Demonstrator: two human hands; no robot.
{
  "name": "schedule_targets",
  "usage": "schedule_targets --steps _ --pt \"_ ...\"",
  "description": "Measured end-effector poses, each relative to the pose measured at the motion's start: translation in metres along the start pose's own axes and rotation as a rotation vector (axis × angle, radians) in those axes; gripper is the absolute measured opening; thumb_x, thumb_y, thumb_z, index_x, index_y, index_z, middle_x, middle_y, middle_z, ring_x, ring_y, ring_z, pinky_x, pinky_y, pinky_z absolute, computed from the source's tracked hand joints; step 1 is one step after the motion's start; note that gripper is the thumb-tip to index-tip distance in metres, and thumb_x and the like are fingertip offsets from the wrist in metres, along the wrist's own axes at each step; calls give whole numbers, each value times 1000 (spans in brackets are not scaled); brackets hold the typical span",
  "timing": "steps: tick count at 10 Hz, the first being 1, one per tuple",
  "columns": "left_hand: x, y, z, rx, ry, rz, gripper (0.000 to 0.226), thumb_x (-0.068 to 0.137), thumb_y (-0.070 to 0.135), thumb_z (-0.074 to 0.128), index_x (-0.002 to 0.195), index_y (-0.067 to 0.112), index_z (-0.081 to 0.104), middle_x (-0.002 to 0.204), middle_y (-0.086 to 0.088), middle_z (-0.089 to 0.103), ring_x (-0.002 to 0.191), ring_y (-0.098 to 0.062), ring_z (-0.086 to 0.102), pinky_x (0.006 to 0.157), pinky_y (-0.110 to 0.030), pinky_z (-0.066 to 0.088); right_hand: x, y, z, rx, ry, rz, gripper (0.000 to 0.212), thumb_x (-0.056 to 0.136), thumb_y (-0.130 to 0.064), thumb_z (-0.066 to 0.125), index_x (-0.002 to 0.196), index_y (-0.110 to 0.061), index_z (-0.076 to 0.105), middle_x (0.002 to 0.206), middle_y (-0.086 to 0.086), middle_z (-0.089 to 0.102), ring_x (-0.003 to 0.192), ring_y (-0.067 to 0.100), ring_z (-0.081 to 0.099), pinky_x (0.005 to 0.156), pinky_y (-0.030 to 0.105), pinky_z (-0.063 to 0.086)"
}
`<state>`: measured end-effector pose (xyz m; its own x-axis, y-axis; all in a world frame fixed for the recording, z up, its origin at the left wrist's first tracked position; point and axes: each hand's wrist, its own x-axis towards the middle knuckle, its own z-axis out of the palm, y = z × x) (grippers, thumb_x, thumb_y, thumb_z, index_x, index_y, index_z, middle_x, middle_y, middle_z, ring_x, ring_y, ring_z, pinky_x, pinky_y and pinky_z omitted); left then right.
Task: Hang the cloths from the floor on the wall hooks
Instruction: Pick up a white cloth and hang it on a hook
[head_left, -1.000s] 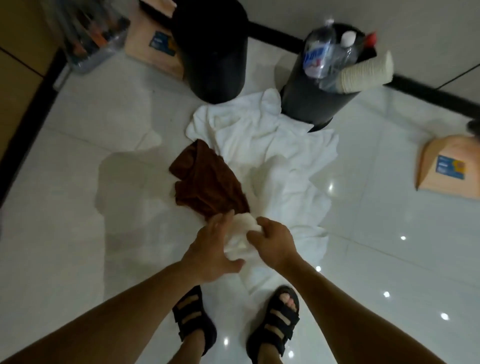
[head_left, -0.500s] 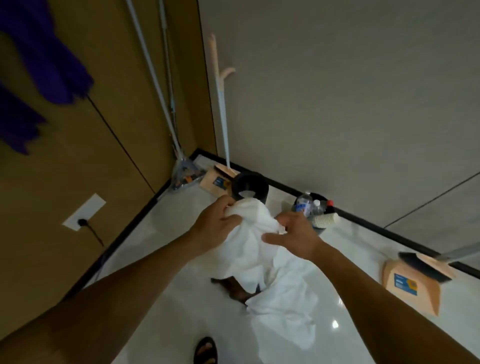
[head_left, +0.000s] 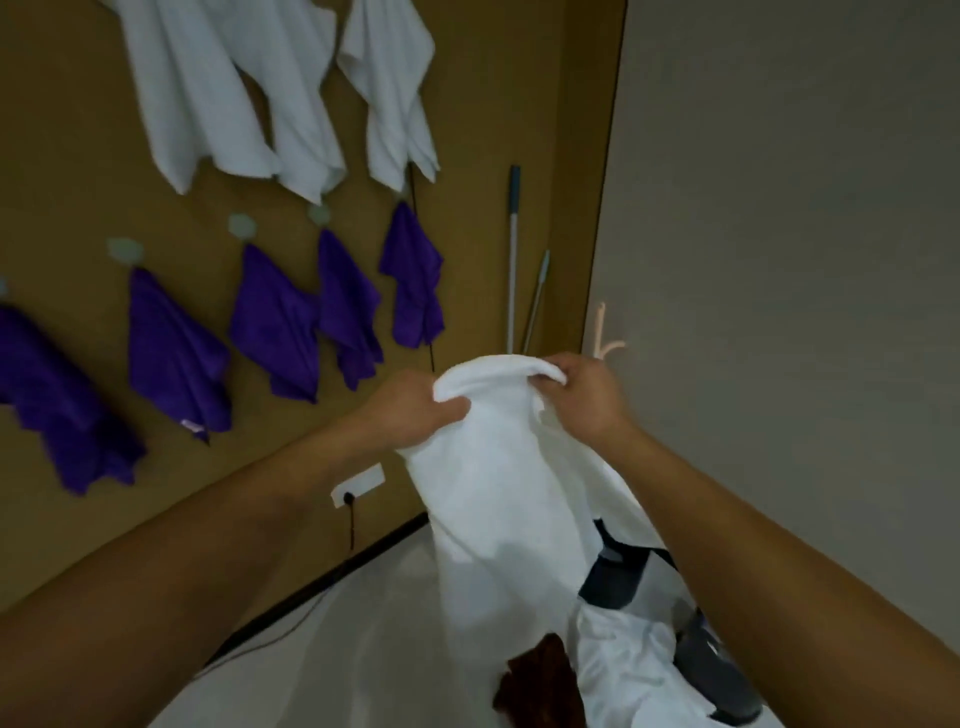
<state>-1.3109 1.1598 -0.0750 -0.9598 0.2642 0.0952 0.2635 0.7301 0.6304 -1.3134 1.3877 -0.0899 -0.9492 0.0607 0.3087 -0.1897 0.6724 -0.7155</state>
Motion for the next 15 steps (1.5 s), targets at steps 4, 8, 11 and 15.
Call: schedule_targets --steps 4,8,11,15 --pt "-73 -55 -117 -308 73 -79 7 81 28 74 83 31 69 77 17 70 71 0 68 59 -12 49 7 -148 65 116 -90 -80 24 95 -24 49 76 -15 59 73 5 65 74 29 65 64 43 52" --pt "-149 -168 -172 -485 -367 -240 68 61 22 85 123 12 60 120 -5 67 111 -23 63 96 -37 51 23 -275 153 823 -66 379 25 102 -13 39 113 -4 59 108 6 62 111 14 61 81 24 45" --pt "-156 -189 -211 -968 -65 -411 49 69 16 75 115 2 66 110 -15 70 101 -27 68 94 -38 51 -6 -306 206 891 -360 260 32 99 -42 48 103 -13 62 94 2 67 93 22 66 81 38 55" --pt "-138 -142 -253 -1409 161 -200 37 91 34 46 113 5 54 98 -13 60 92 -27 61 89 -37 45 -27 -212 247 461 -996 513 101 77 -82 40 139 -2 45 133 24 53 114 34 54 109 51 36"
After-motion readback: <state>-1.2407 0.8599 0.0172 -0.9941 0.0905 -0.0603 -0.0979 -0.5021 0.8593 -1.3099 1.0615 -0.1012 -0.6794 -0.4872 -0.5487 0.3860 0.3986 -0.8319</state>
